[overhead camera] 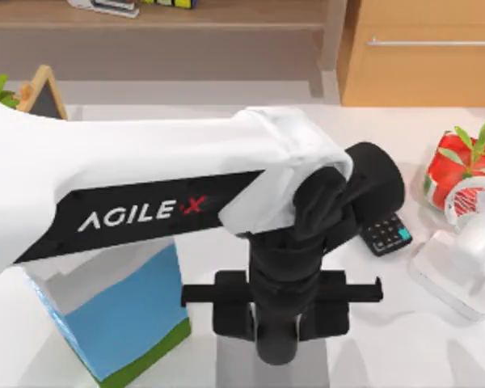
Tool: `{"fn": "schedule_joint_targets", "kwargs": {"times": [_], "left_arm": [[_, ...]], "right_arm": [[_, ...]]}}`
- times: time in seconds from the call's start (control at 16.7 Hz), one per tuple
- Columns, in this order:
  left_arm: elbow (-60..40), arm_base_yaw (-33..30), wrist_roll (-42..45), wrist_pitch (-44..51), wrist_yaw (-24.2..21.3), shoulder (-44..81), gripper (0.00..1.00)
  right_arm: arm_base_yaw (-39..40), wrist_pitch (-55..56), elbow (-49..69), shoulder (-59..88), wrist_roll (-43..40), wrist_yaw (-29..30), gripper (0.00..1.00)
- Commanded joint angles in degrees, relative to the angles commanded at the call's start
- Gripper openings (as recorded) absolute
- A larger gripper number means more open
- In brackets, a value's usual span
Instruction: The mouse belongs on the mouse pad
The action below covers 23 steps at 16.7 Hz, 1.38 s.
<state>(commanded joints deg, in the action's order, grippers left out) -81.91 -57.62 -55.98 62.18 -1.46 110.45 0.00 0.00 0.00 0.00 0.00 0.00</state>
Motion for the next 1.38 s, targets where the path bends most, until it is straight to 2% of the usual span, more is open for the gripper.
{"fn": "schedule_joint_targets", "kwargs": {"times": [0.9,1.32,1.38], "left_arm": [[4.7,0.2,-0.2,-8.1,0.1,2.2,0.00],[6.0,0.3,-0.1,-8.9,0.1,3.3,0.00],[6.0,0.3,-0.1,-8.9,0.1,3.3,0.08]], "right_arm": [[0.0,0.0,0.0,0.0,0.0,0.0,1.00],[0.0,0.0,0.0,0.0,0.0,0.0,1.00],[0.0,0.0,0.0,0.0,0.0,0.0,1.00]]}}
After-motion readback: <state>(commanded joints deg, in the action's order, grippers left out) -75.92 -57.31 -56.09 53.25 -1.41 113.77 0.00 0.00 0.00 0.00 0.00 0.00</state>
